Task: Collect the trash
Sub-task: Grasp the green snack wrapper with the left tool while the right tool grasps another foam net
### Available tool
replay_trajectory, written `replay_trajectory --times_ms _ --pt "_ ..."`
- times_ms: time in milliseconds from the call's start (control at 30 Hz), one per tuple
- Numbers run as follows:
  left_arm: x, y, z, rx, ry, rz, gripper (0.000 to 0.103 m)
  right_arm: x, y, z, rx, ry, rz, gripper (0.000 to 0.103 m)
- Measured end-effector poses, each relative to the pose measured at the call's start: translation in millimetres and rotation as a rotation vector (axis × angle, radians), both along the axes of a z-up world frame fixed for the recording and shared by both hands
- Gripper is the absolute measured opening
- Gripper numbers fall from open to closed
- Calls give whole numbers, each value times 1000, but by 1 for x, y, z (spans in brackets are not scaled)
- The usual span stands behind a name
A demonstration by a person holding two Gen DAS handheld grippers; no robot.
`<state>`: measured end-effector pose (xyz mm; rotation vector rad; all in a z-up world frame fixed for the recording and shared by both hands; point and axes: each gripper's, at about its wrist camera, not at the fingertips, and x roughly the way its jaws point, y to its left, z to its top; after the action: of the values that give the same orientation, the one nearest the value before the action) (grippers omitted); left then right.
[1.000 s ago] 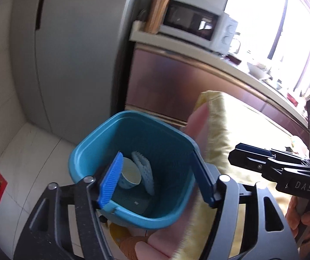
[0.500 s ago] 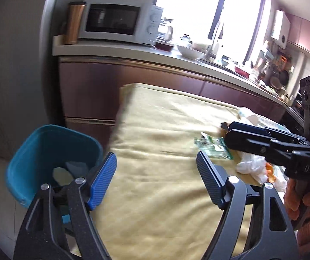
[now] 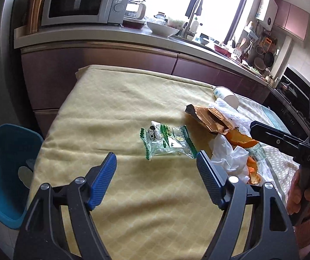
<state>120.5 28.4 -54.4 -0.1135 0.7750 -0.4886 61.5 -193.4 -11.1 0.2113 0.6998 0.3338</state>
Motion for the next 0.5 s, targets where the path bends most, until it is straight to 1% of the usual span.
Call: replay_trajectory --times_ms 133,333,400,500 --pt "14 -7 -8 -8 48 4 75 -3 -27 -7 6 6 -46 45" --pt "33 -12 -20 -19 119 24 75 -1 -55 -13 8 9 -119 45" --pt "36 -15 -23 -24 139 22 72 0 -62 -14 3 6 -144 45" --pt "40 -19 -24 -20 143 18 68 5 -74 -16 -2 8 -178 45"
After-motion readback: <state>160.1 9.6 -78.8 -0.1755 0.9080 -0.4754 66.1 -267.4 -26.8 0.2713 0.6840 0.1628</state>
